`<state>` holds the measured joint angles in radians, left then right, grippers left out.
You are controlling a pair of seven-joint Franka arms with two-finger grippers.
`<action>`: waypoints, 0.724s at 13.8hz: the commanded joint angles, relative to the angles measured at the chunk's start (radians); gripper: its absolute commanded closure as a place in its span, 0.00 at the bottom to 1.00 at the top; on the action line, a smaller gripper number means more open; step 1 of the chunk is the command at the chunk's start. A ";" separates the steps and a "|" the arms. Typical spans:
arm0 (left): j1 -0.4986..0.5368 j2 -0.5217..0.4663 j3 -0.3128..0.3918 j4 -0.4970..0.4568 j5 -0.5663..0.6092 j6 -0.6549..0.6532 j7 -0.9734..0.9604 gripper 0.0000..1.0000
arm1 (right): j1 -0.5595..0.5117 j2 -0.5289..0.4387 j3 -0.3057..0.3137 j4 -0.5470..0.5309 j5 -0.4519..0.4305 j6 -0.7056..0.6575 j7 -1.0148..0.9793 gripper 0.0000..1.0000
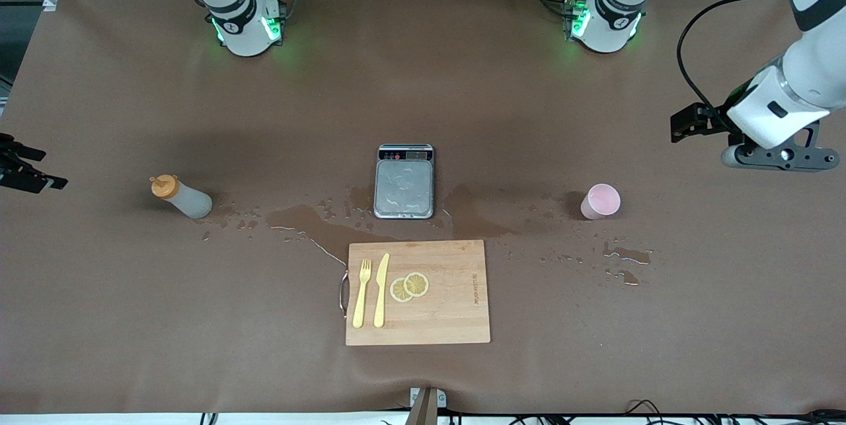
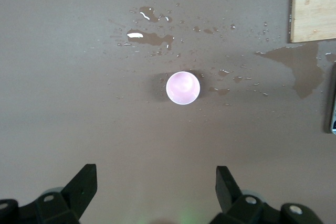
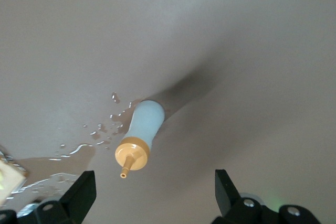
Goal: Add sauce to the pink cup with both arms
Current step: 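Grasp the cup with the left gripper while the right gripper reaches the bottle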
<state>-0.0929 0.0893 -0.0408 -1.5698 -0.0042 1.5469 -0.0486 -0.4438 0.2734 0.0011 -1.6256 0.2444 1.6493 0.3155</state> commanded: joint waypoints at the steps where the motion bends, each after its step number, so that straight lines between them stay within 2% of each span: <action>1: 0.016 0.036 -0.002 0.011 -0.010 -0.001 0.015 0.00 | -0.090 0.088 0.016 0.036 0.146 -0.083 0.037 0.00; 3: 0.013 0.041 -0.004 0.013 -0.010 0.001 0.013 0.00 | -0.124 0.157 0.017 0.038 0.190 -0.123 0.083 0.00; 5: 0.015 0.053 -0.005 0.011 -0.017 0.004 0.013 0.00 | -0.130 0.225 0.017 0.062 0.193 -0.126 0.094 0.00; 7: 0.003 0.076 -0.007 0.002 -0.020 0.010 0.013 0.00 | -0.130 0.250 0.017 0.070 0.196 -0.129 0.155 0.00; 8: 0.002 0.082 -0.008 -0.012 -0.019 0.021 0.013 0.00 | -0.133 0.269 0.017 0.072 0.222 -0.131 0.184 0.00; 10: 0.013 0.081 -0.010 -0.061 -0.019 0.079 0.013 0.00 | -0.174 0.329 0.017 0.072 0.342 -0.158 0.191 0.00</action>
<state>-0.0888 0.1710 -0.0504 -1.5908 -0.0045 1.5778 -0.0422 -0.5663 0.5408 0.0029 -1.5927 0.4980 1.5348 0.4755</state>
